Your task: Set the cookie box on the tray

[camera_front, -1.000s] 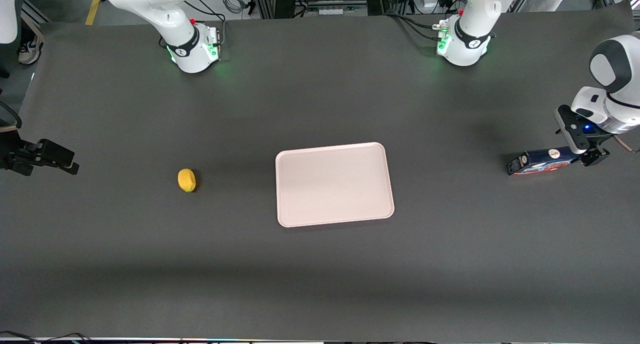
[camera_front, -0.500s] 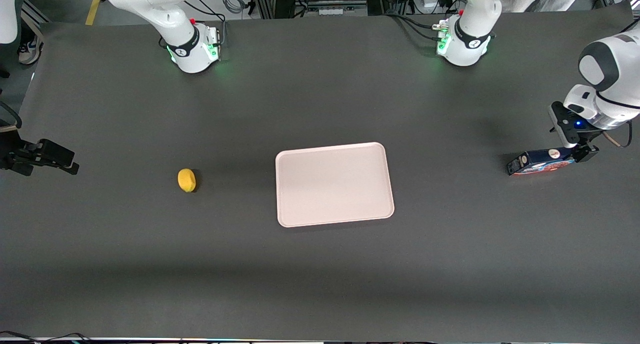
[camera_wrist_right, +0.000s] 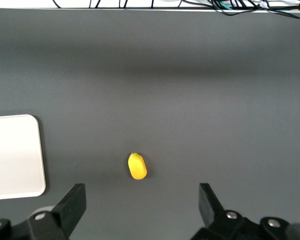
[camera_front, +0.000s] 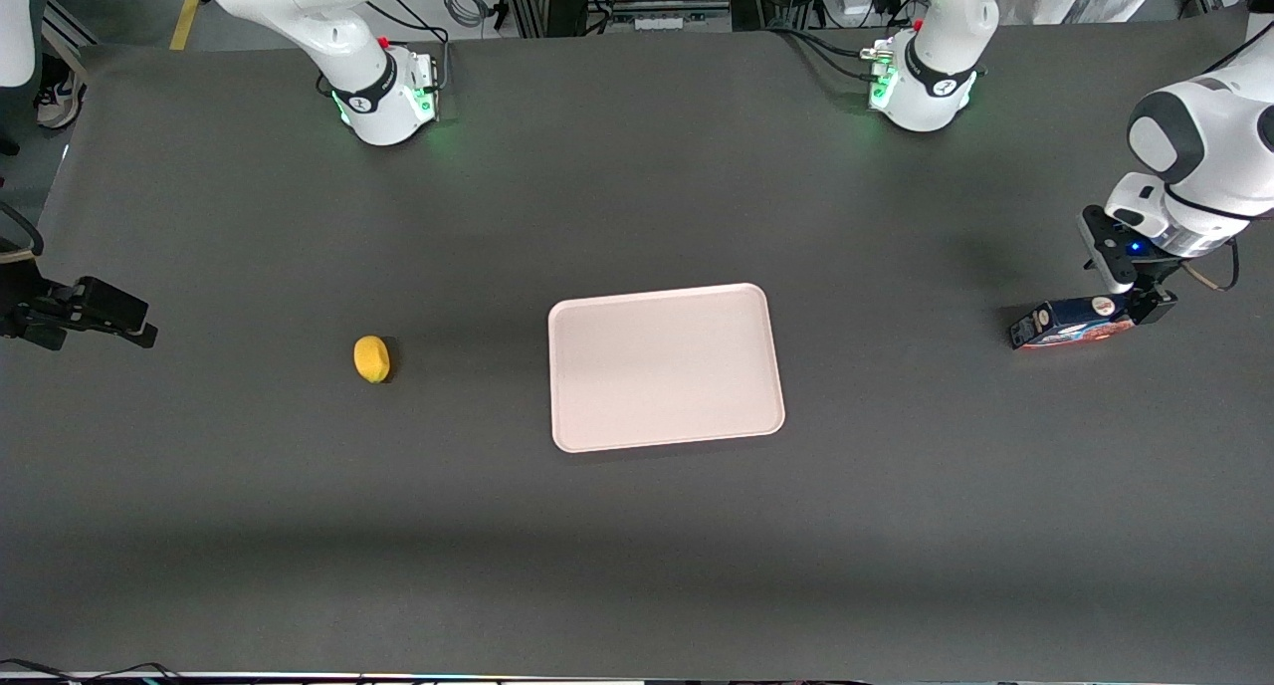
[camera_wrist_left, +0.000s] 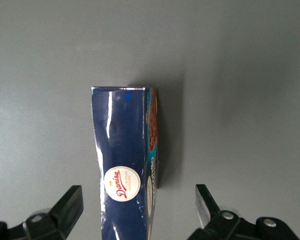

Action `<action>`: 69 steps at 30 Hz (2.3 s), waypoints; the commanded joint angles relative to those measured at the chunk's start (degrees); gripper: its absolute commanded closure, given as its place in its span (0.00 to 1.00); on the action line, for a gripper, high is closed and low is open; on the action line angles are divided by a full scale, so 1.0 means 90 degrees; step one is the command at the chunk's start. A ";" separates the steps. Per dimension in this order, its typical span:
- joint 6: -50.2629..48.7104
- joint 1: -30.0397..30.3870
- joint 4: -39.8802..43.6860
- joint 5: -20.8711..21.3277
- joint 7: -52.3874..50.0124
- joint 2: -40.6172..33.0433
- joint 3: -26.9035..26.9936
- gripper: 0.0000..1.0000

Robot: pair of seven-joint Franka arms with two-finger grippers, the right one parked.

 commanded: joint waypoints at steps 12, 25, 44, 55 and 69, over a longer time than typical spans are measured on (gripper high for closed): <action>0.0435 0.0034 -0.0047 -0.0373 0.0345 0.0295 0.0005 0.00; 0.0786 0.0034 -0.0066 -0.0568 0.0413 0.0608 -0.0004 0.00; 0.1080 -0.0005 -0.0086 -0.0959 0.0462 0.0998 -0.0102 0.00; 0.1080 -0.0024 0.0021 -0.0978 0.0462 0.1008 -0.0122 0.19; 0.1070 -0.0054 0.0451 -0.1017 0.0442 0.1233 -0.0278 0.73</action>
